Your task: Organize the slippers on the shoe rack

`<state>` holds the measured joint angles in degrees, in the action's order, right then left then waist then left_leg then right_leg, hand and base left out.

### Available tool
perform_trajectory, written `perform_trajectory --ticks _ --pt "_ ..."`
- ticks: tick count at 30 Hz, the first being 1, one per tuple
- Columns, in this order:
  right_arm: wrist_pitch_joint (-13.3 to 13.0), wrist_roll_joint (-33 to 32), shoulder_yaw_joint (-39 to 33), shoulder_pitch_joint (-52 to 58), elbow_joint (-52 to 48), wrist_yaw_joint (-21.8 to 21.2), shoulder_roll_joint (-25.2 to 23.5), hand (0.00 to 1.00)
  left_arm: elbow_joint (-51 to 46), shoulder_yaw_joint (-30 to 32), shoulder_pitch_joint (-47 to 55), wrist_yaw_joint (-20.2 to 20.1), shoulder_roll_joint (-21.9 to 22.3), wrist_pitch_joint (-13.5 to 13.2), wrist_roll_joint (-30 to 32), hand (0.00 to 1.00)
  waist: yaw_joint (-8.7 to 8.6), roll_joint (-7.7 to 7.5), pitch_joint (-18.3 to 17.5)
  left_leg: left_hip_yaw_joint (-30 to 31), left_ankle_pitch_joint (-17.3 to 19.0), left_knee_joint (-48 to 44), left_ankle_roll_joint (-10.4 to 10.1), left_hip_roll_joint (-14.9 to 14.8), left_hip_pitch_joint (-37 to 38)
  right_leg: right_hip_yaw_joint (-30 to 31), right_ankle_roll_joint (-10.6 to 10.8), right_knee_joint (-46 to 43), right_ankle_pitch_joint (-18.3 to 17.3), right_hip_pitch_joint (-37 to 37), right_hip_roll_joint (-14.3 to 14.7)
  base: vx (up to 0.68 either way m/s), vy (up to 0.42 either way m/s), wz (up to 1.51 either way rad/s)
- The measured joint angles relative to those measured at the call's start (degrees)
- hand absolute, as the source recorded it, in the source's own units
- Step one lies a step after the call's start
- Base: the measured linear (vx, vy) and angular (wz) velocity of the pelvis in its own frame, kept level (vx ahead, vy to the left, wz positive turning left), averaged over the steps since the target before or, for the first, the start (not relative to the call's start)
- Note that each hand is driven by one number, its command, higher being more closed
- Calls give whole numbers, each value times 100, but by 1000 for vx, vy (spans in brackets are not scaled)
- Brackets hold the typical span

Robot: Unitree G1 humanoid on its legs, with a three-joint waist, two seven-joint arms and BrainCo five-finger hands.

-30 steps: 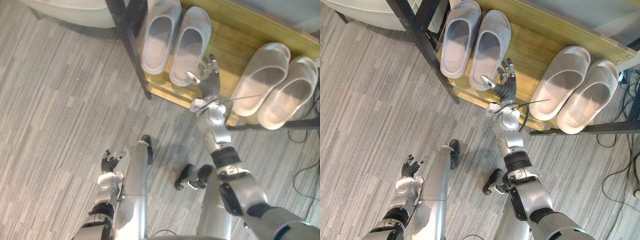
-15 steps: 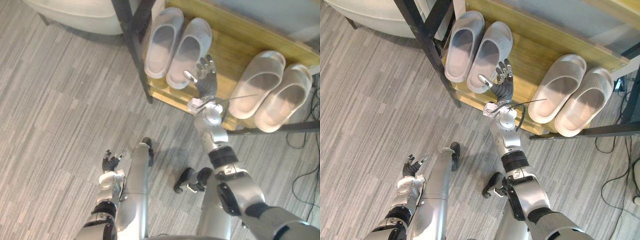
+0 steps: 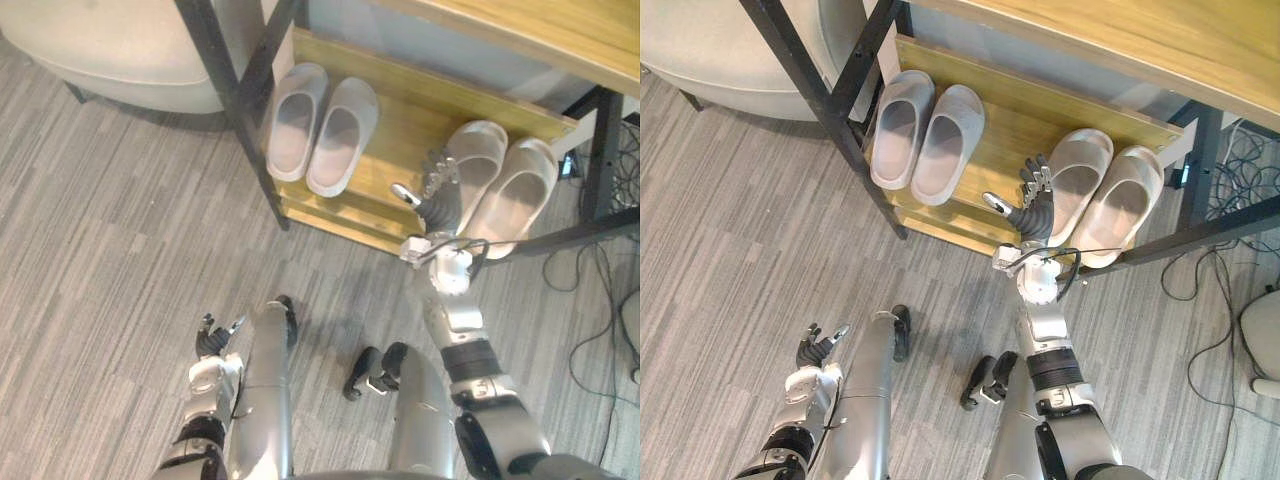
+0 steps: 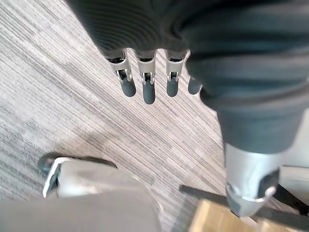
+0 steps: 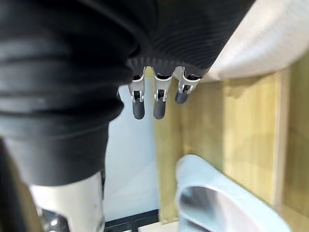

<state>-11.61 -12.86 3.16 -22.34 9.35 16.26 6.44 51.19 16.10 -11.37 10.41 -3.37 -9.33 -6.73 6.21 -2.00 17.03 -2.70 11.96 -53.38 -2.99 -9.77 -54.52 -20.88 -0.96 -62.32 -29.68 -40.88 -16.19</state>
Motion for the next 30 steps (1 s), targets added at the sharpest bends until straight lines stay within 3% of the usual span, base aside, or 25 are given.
perform_trajectory --ticks 5,9,13,17,22,30 --pt "-10 663 445 1276 -562 -234 -201 0 -13 -587 535 -165 46 1 341 0 -173 -23 -153 -543 -233 1241 68 -99 1442 -20 188 1368 485 1254 153 70 68 -8" --pt "-7 853 593 2248 -575 -555 -206 0 74 -1206 822 -239 -57 4 723 0 -300 -128 -394 -844 -447 2229 22 15 2455 1 350 2495 893 2165 282 143 66 -12" --pt "26 1062 516 2588 854 -776 -188 0 491 -1767 874 -375 -152 42 878 0 -550 -229 -750 -1048 -855 3448 19 255 3416 -2 489 3773 1402 2977 412 194 50 -11" --pt "210 1349 16 2711 2426 -912 -150 0 443 -2072 910 -469 -222 58 877 0 -637 -133 -848 -1259 -1298 4631 25 450 4307 63 589 4838 1891 3722 565 173 15 -18" --pt "335 1526 -429 2827 3919 -962 -120 0 309 -2323 951 -498 -275 17 801 0 -706 74 -984 -1293 -1714 5644 -15 573 5059 71 617 5540 2180 4261 722 34 -4 -7" --pt "396 1313 -982 2884 4578 -1002 -153 0 -129 -3269 1026 -557 -256 8 763 0 -740 172 -1064 -1306 -1862 5944 -8 628 5489 159 607 5675 2219 4563 765 -36 9 -4"
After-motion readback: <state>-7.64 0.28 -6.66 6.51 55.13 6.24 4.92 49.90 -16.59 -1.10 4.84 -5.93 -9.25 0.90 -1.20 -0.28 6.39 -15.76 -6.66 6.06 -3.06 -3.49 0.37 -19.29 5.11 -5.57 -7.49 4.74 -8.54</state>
